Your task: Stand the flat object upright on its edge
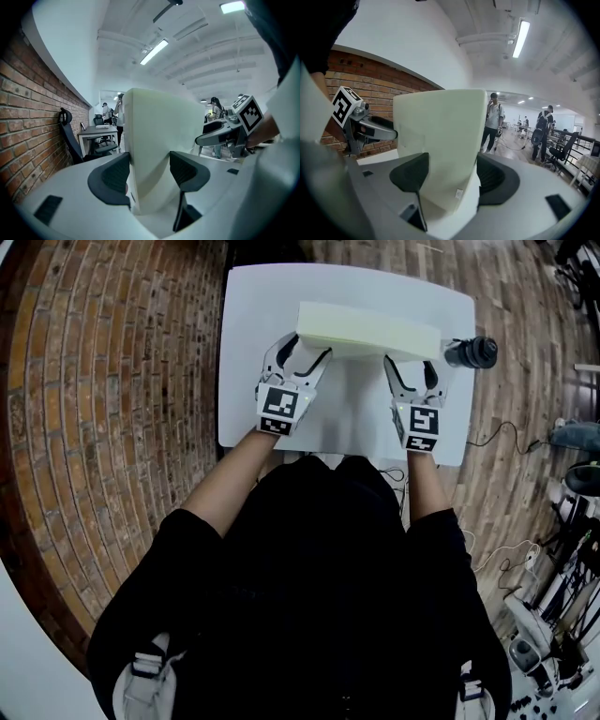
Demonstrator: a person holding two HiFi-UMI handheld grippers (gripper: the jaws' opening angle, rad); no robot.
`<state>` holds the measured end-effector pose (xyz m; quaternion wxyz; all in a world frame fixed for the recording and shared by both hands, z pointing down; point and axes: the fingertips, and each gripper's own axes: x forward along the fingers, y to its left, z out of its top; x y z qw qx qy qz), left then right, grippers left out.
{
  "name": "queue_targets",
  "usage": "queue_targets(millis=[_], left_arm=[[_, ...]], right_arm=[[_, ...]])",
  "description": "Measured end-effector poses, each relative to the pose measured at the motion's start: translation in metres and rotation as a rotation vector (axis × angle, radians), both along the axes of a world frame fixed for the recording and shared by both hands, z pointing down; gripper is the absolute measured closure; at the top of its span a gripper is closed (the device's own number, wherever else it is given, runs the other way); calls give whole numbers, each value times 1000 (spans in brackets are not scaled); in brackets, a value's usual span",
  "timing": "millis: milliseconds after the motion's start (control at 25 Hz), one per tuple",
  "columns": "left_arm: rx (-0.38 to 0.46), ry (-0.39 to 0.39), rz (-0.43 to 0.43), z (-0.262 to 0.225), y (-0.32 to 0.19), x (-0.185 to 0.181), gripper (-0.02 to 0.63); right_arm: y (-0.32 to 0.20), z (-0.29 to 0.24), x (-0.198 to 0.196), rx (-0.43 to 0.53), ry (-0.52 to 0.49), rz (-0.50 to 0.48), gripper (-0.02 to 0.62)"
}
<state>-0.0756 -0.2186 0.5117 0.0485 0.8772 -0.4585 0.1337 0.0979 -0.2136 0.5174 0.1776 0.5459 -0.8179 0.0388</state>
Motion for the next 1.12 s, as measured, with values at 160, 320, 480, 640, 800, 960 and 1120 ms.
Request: queue_targets(millis=[160,320,480,640,800,960,1120], left_arm=[[-8,-2,14,7,6,-1,329],[-15,1,18,9,9,-3,331],[-21,2,27,13,14,-4,334],[-14,-1,29,14,12,-3,334],[4,-11,44,15,12,-2,333],[8,-14,48,15,10,-2,333],[-1,-7,51,14,8,-1,333]], right_arm=[[8,7,-1,-8,-2,12,270],[11,11,-3,-12,-9,20,270],[15,14,-3,-12,-16,22,270],[15,15,-3,-9,-22,18,270],[14,15,-2,-9,-35,13,267],[13,15,-1,-11,-51,6,261],[11,14,0,-23,-71,3,255]])
